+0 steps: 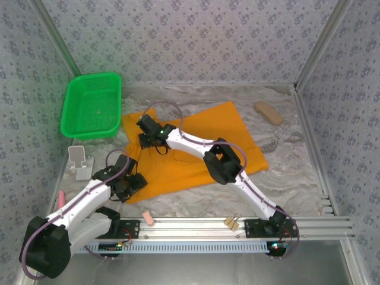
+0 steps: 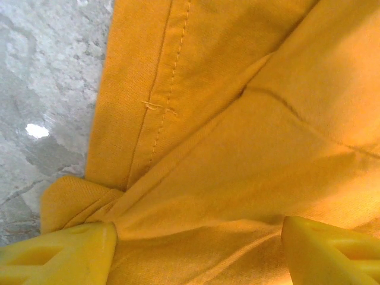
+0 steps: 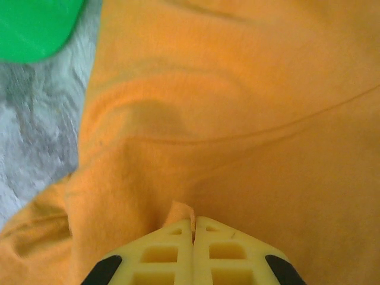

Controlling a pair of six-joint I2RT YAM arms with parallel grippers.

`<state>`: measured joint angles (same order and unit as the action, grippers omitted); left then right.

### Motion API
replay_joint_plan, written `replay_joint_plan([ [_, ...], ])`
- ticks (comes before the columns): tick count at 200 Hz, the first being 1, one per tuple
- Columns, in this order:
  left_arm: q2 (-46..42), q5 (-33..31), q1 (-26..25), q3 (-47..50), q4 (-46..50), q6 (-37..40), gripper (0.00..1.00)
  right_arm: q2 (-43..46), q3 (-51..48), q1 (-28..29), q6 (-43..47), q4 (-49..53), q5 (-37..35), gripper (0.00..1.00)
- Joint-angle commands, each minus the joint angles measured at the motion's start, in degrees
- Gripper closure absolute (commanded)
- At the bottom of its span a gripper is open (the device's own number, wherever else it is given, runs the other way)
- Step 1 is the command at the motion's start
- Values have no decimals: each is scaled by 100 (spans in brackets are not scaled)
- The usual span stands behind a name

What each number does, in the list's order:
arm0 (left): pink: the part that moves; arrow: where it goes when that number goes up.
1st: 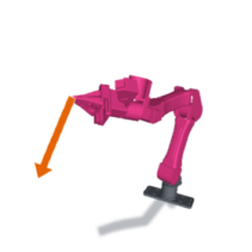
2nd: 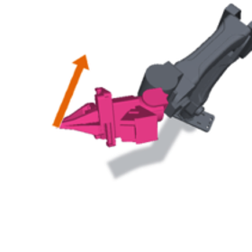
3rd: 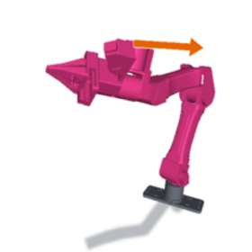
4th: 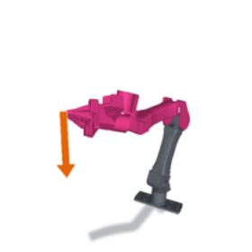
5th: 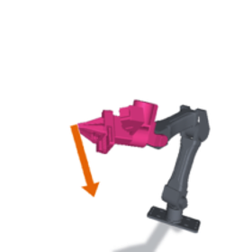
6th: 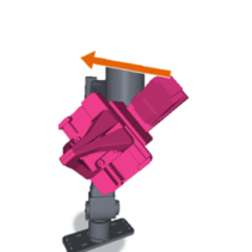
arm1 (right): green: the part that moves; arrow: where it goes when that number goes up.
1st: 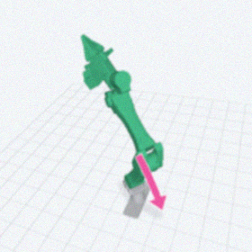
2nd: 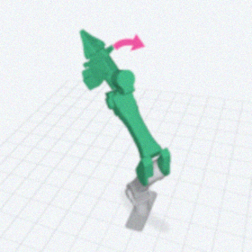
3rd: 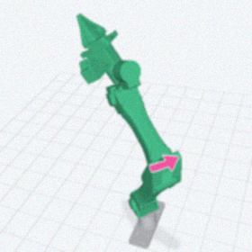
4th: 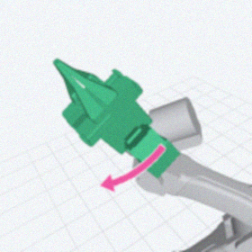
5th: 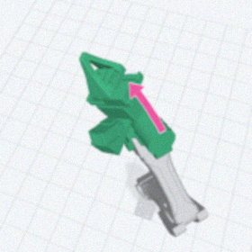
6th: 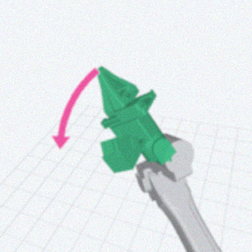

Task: Fold the inside-out t-shirt

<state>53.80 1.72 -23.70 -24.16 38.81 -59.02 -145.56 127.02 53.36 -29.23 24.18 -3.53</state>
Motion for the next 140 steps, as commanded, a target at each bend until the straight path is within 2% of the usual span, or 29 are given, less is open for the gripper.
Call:
replay_joint_plan([
  [1, 80, 49, 56, 201, 338, 84, 26, 366, 250, -166, -295, -45, -342, 100],
  [32, -10, 145, 184, 50, 416, 250, 19, 164, 382, -217, -403, -172, -234, 100],
  [40, -89, 143, 182, 35, 395, 305, 17, 103, 390, -235, -484, -131, -273, 91],
  [50, -153, 87, 195, -2, 429, 360, 15, 127, 285, -287, -506, -294, -104, 63],
  [55, -187, 42, 206, -43, 505, 365, 14, 145, 281, -335, -514, -331, 98, 55],
  [63, -232, 0, 216, -124, 615, 402, 13, 189, 321, -409, -565, -245, 406, 51],
  [80, -329, 4, 215, -311, 715, 500, 11, 576, 110, -594, -392, 95, 781, 49],
  [91, -353, -22, 219, -481, 779, 541, 11, 1055, -492, -707, -131, 112, 886, 49],
  [116, -255, -253, 184, -1218, 1276, 774, 12, 2594, -2534, -1073, 155, -162, 555, 46],
  [140, -234, -765, -41, -1810, 1454, 796, 15, 3974, -4611, -1743, 41, -464, 323, 45],
])
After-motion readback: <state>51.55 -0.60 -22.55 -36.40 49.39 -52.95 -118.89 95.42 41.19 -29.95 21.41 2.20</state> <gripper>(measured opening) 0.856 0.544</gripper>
